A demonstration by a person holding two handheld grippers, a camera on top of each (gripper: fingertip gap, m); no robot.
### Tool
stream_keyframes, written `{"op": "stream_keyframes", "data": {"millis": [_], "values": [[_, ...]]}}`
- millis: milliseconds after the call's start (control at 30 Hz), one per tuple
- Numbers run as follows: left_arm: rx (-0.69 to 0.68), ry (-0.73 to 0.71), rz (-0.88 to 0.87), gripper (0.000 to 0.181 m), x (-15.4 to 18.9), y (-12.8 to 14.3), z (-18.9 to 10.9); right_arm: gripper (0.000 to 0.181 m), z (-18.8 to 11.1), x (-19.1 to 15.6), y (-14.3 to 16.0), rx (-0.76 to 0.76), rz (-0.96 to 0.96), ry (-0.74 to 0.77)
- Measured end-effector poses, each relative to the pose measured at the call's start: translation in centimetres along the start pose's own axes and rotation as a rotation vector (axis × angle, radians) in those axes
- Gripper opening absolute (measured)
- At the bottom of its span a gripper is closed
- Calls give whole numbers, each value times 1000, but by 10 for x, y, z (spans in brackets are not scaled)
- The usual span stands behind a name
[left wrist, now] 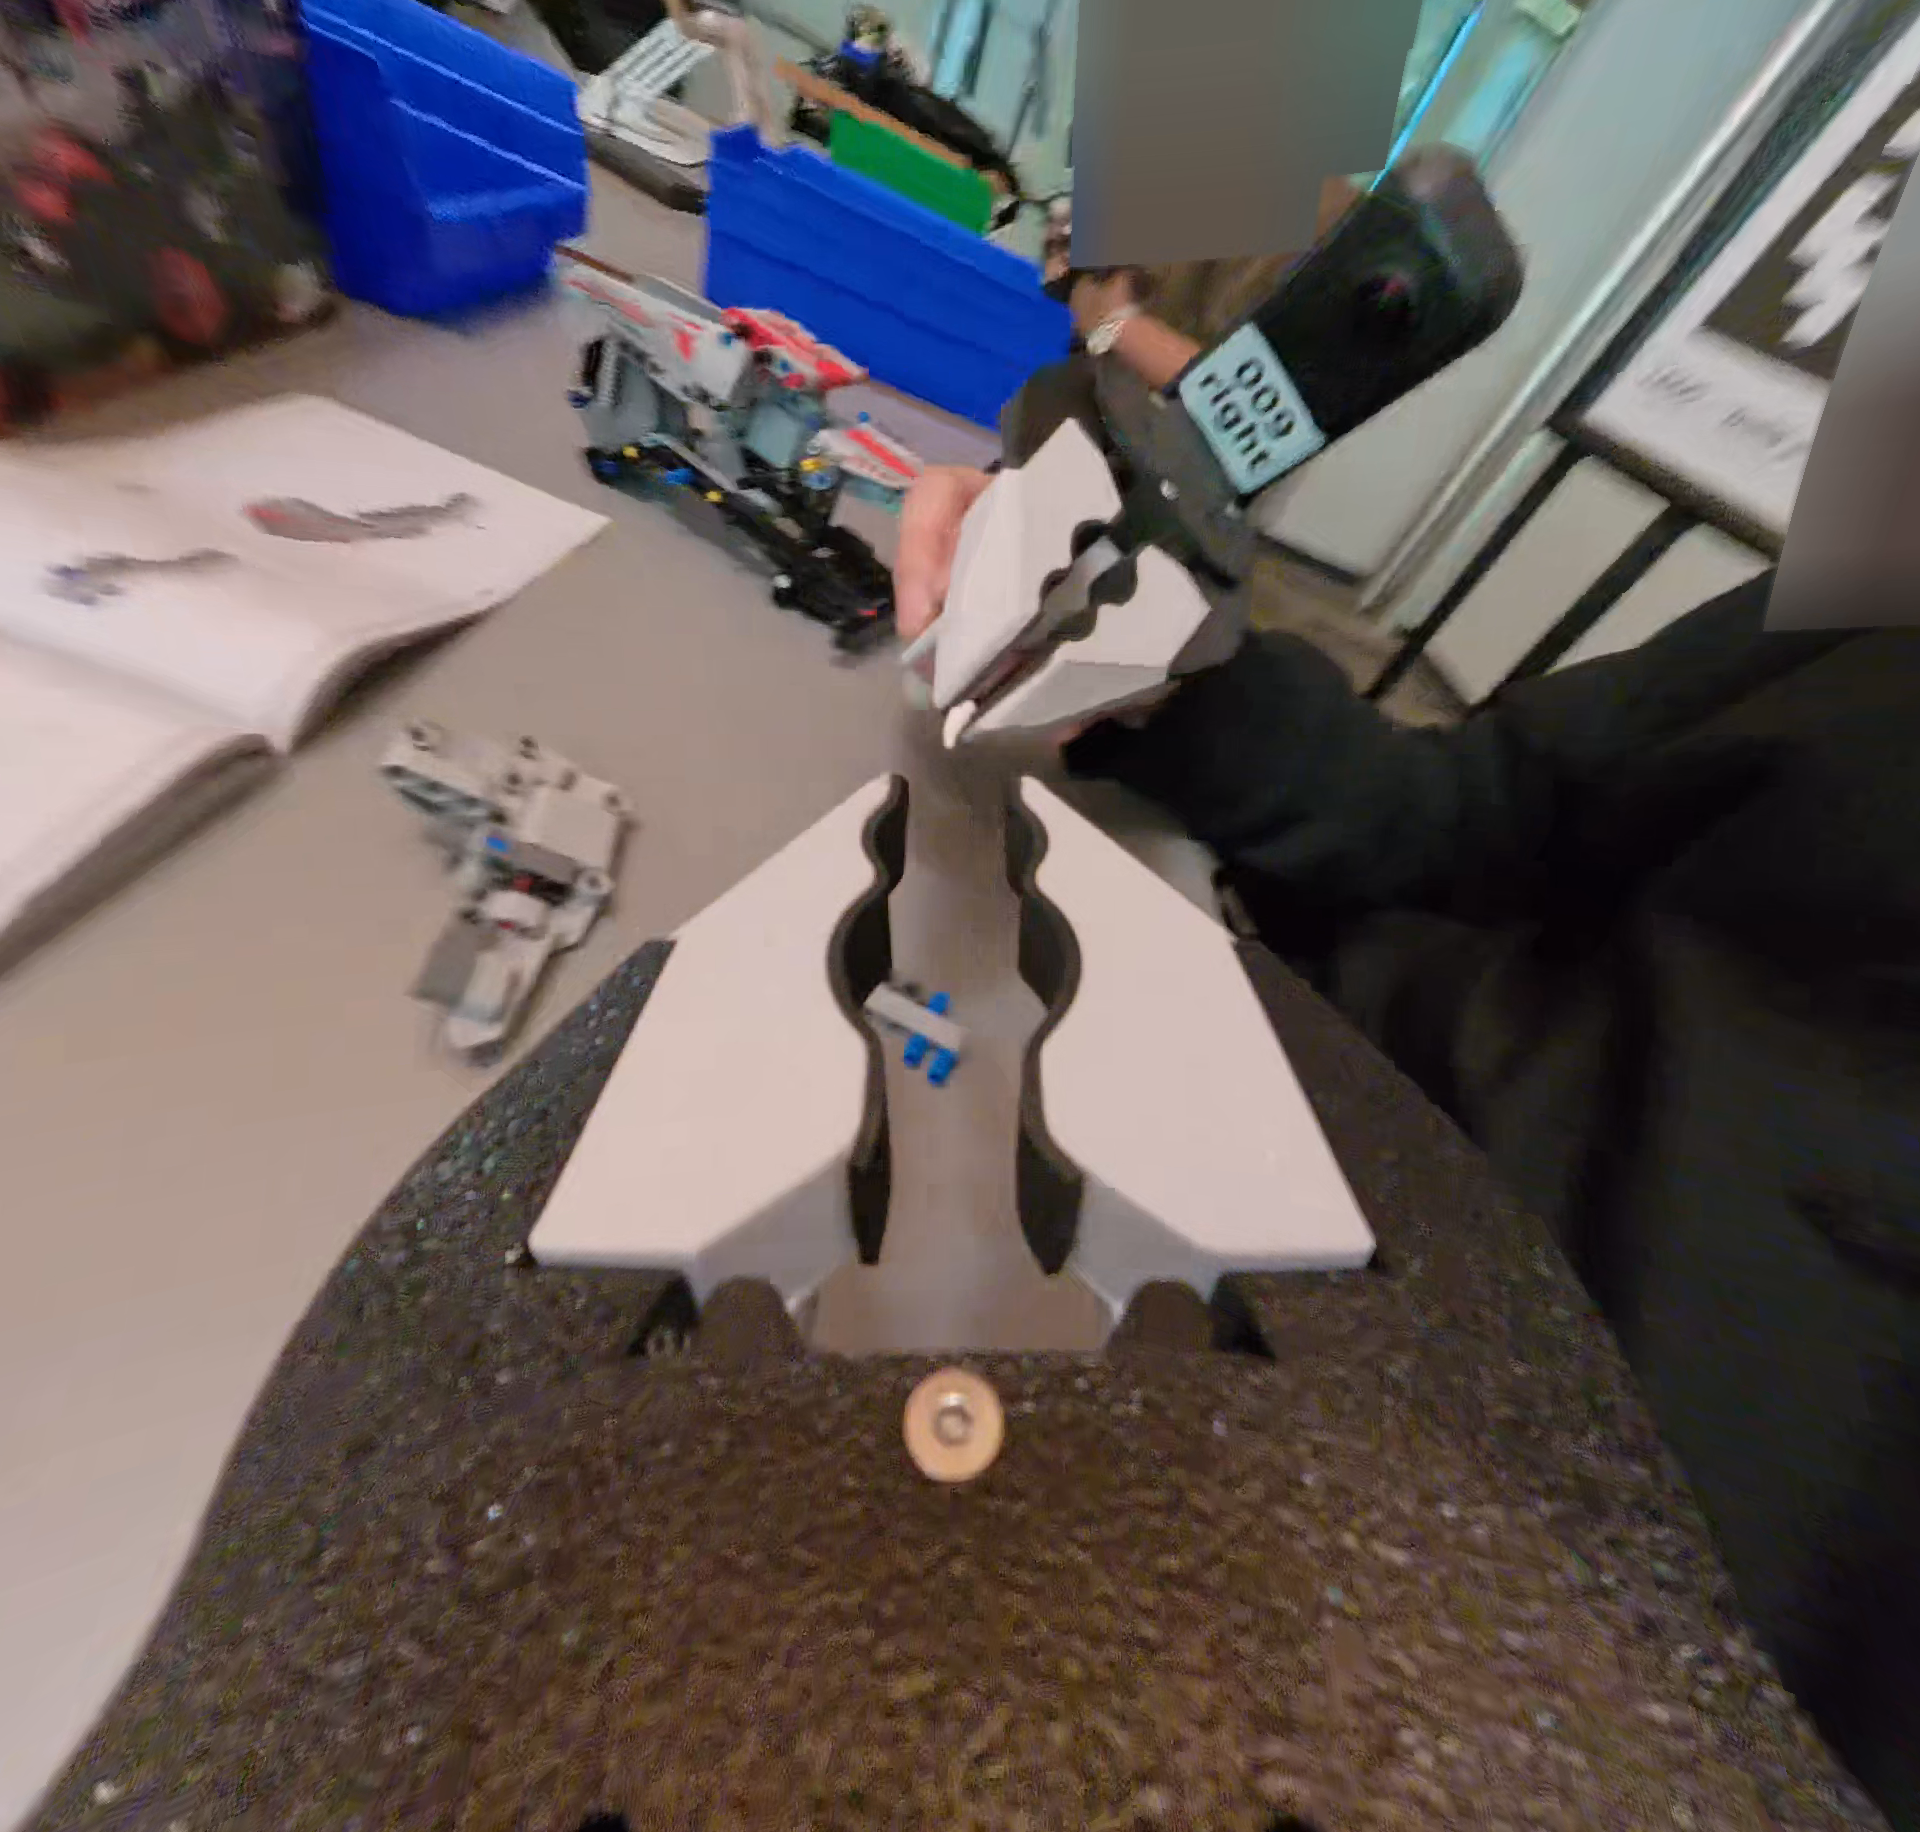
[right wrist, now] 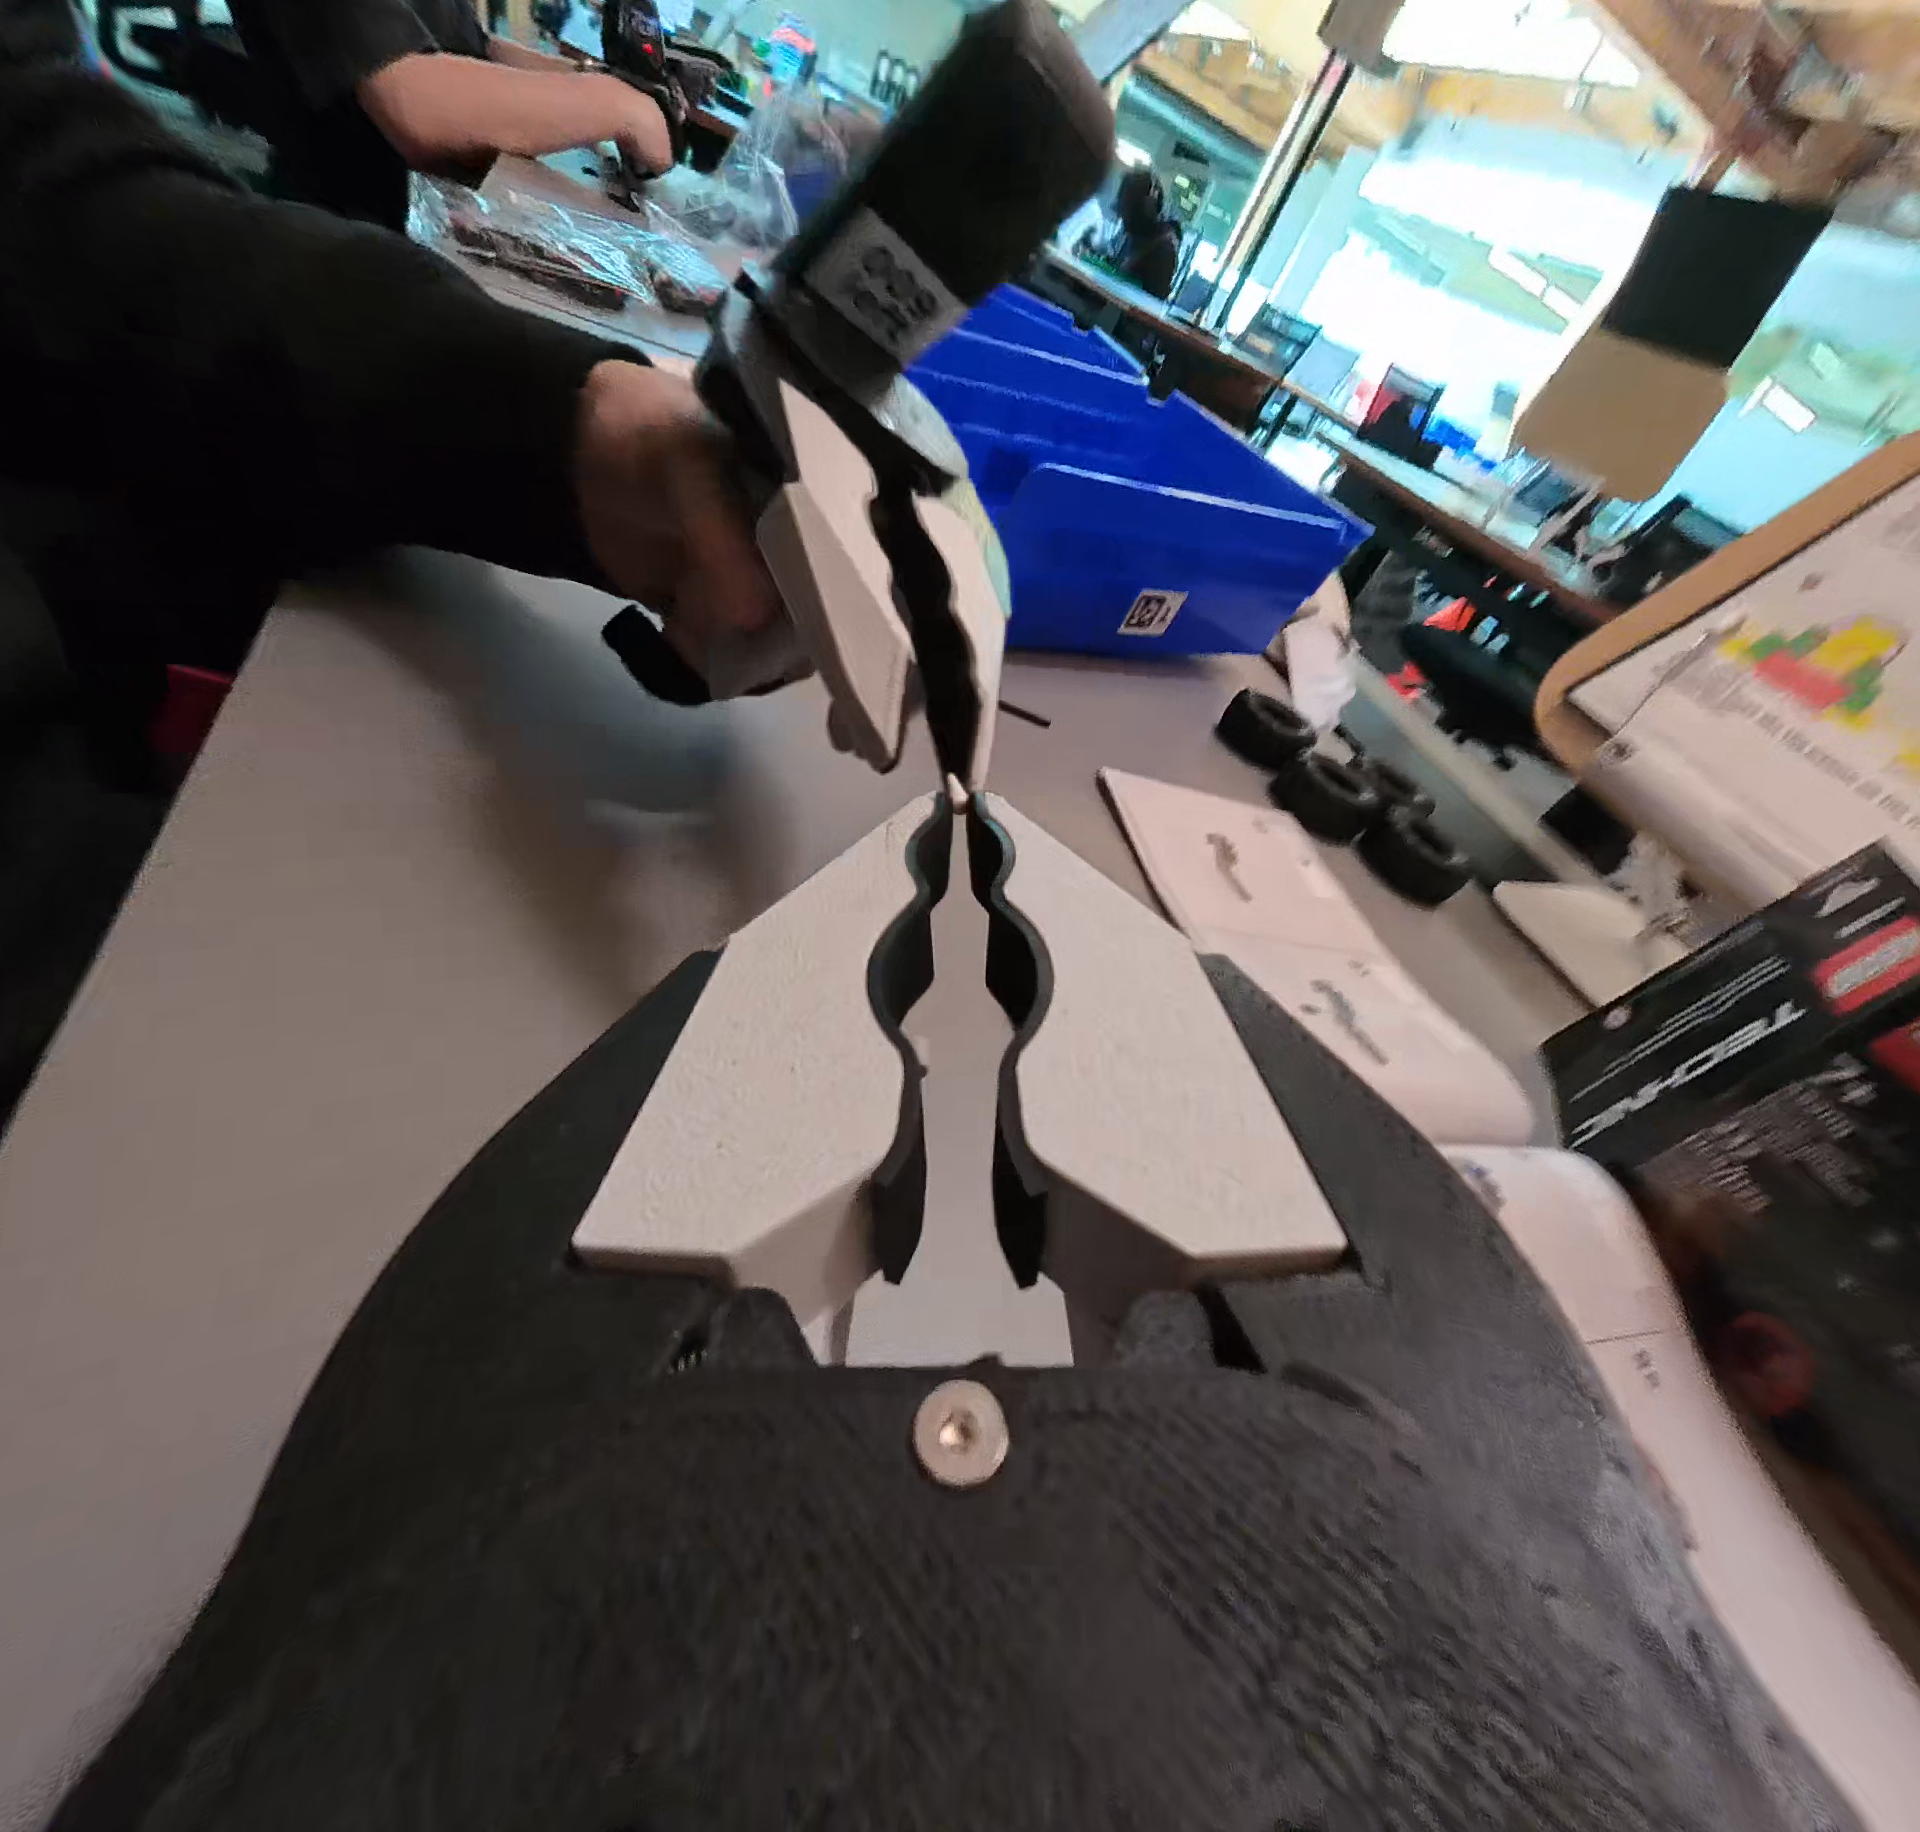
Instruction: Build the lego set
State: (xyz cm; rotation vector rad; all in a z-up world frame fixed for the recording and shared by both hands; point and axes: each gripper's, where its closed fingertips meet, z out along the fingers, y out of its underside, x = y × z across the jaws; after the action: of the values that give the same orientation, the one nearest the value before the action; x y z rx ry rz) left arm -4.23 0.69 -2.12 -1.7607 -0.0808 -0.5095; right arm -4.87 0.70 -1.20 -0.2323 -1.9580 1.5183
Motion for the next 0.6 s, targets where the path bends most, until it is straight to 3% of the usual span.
{"op": "stream_keyframes", "data": {"millis": [267, 600], "values": [[95, 174, -218, 12, 11, -5, -4, 1, 4, -8, -10, -45, -285, 71], [9, 100, -93, 7, 6, 5, -6, 1, 11, -16, -2, -136, -378, 53]]}}
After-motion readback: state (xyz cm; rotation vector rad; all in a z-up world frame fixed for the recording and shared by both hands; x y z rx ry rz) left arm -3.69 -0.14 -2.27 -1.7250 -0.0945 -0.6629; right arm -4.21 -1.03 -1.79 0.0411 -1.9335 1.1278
